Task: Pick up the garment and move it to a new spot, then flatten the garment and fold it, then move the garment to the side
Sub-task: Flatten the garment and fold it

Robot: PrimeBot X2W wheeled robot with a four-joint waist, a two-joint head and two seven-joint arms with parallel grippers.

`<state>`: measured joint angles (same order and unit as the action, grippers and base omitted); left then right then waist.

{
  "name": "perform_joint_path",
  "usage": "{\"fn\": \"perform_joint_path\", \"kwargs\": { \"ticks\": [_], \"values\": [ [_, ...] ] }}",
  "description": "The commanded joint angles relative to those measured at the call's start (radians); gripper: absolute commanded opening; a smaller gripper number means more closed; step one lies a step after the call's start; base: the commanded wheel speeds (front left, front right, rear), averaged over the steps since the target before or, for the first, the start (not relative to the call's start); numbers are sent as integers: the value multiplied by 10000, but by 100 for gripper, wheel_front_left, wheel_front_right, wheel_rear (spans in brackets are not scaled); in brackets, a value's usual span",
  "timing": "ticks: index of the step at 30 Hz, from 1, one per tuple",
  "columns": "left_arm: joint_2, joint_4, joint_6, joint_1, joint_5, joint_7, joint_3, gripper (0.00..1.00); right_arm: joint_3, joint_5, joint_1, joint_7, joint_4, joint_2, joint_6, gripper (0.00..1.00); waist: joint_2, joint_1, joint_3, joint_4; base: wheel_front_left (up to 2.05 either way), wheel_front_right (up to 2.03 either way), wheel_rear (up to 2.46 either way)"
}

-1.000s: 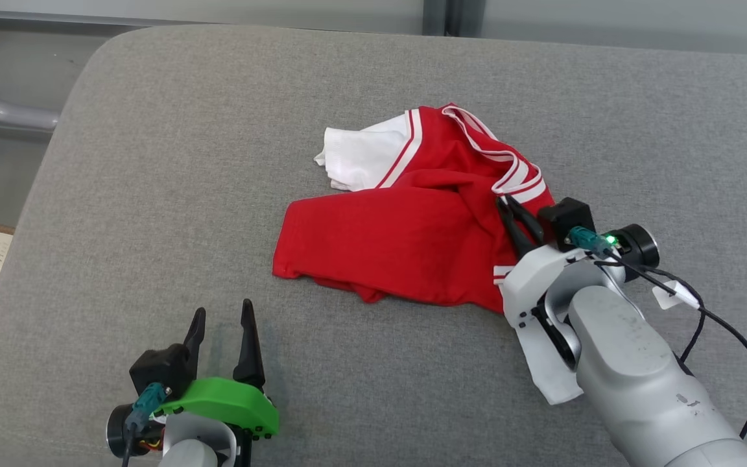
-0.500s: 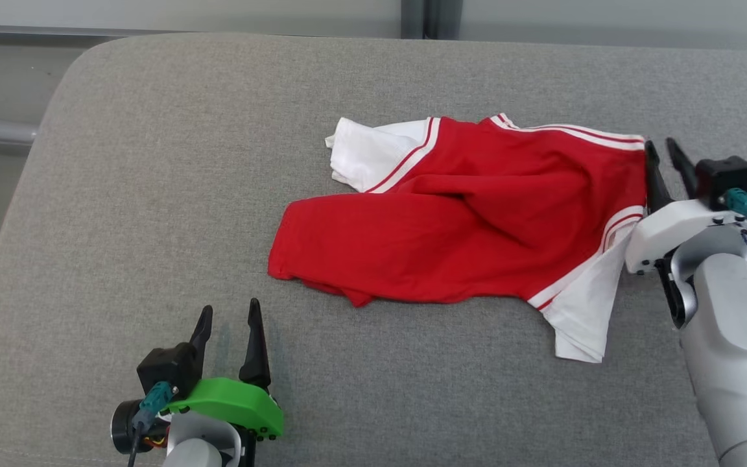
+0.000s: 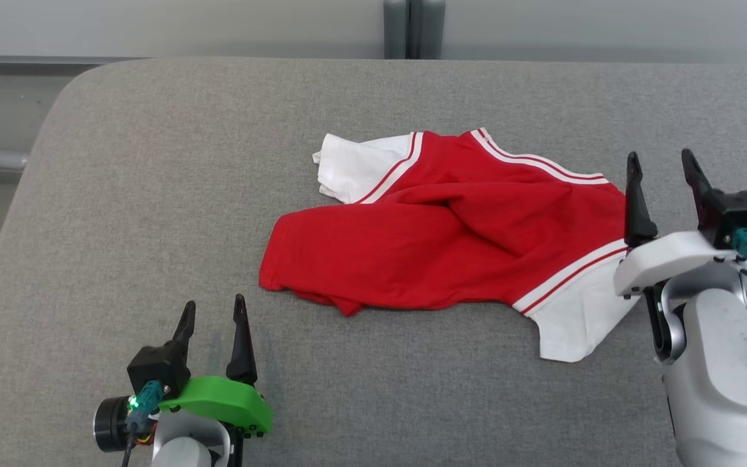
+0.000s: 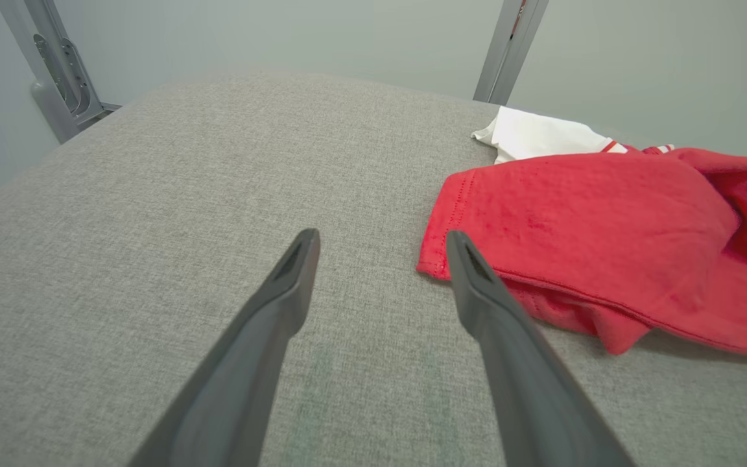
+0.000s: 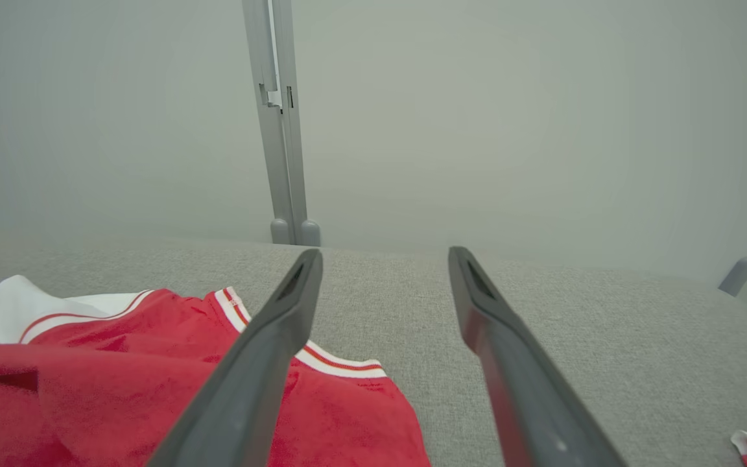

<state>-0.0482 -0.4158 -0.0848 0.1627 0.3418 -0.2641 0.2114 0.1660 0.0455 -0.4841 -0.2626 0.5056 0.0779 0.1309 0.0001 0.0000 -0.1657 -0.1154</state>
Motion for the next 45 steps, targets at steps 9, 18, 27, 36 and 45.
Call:
{"fn": "perform_joint_path", "kwargs": {
  "ticks": [9, 18, 27, 36, 45],
  "values": [
    [-44, -20, 185, -613, -776, 3, -344, 100, -484, -646, 2177, -29, -1233, -242, -4, 100, -1, 0, 915, 489, 0, 0, 0],
    [-43, 31, 323, -1307, -1177, 3, -769, 100, -1091, -1342, 3538, -29, -1378, -261, -4, 100, -1, 0, 1612, 878, 0, 0, 0],
    [-44, 259, 337, -1611, -1331, 3, -1026, 100, -1366, -1655, 3975, -29, -1355, -264, -4, 100, -1, 0, 1708, 1152, 0, 0, 0],
    [-44, 245, 355, -1455, -1131, 3, -729, 100, -1631, -1667, 3730, -29, -716, -265, -5, 100, -1, 0, 1488, 1033, 0, 0, 0],
    [-44, 216, 272, -1075, -925, 2, -479, 100, -1989, -1283, 2786, -29, 457, -261, -5, 100, -1, 0, 811, 841, 0, 0, 0]
  ]
}}
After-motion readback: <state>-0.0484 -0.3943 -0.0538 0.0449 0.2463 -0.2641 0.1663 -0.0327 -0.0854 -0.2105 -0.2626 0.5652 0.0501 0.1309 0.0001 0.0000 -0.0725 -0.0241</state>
